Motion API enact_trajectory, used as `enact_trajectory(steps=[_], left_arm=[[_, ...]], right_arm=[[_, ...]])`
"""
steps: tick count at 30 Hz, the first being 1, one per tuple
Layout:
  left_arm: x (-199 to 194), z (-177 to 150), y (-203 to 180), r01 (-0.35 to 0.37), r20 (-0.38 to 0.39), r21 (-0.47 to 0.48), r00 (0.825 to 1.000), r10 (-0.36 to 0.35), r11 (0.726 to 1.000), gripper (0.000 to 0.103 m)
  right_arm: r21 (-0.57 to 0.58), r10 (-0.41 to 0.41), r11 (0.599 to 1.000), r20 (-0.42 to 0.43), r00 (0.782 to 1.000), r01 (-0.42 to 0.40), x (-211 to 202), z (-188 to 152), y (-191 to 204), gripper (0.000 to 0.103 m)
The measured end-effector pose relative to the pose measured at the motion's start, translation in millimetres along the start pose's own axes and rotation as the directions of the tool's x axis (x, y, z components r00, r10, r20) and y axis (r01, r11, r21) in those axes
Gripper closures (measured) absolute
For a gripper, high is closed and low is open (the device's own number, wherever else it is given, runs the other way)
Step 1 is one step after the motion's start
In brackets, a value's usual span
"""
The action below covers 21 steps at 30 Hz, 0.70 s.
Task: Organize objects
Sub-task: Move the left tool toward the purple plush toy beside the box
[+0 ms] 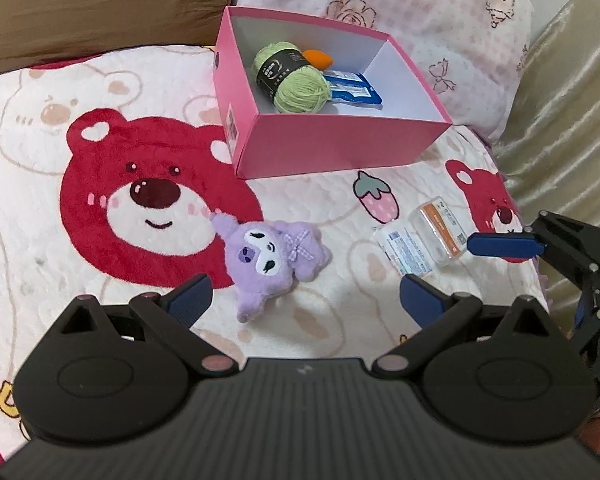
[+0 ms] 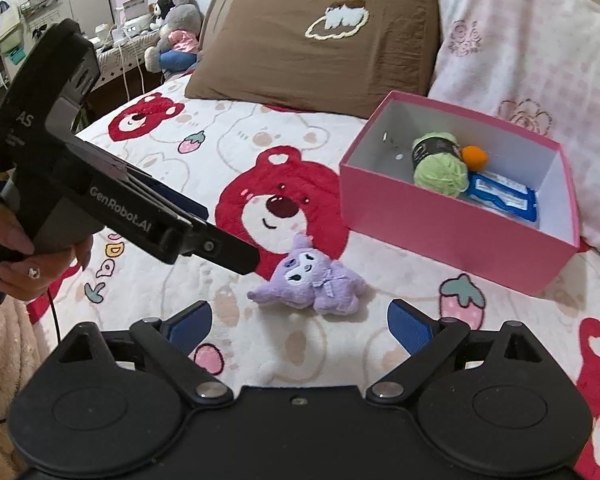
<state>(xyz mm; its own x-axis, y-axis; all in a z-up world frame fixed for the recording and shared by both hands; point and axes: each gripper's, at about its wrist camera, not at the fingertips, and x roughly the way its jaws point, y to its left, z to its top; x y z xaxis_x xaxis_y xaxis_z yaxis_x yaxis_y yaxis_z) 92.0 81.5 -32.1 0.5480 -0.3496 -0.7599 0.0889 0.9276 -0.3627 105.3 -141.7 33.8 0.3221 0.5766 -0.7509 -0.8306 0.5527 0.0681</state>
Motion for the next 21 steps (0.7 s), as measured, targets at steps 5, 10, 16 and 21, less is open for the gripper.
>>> enact_trajectory(steps=[5,10,16,21], left_arm=[[2.4,-7.8,5.0,0.021,0.037,0.015,0.999,-0.022,1.000,0.002],[11.8,-13.6,13.0,-0.004,0.064,0.012,0.998,0.004,1.000,0.004],[25.7,-20.9,24.3,0.008,0.093,0.010,0.996,-0.009,1.000,0.004],[38.0,-26.4,28.3,0.039,0.118,-0.006,0.992,-0.038,0.999,0.005]], right_arm=[[-0.004,0.005,1.000,0.008,1.000,-0.005,16.8,-4.1,3.0,0.006],[0.038,0.022,0.999,0.027,0.999,-0.023,38.6,-11.3,-3.4,0.007],[0.126,0.029,0.991,0.038,0.999,-0.034,68.1,-18.2,-18.9,0.007],[0.119,0.033,0.992,0.026,0.999,-0.036,87.2,-24.2,-24.2,0.007]])
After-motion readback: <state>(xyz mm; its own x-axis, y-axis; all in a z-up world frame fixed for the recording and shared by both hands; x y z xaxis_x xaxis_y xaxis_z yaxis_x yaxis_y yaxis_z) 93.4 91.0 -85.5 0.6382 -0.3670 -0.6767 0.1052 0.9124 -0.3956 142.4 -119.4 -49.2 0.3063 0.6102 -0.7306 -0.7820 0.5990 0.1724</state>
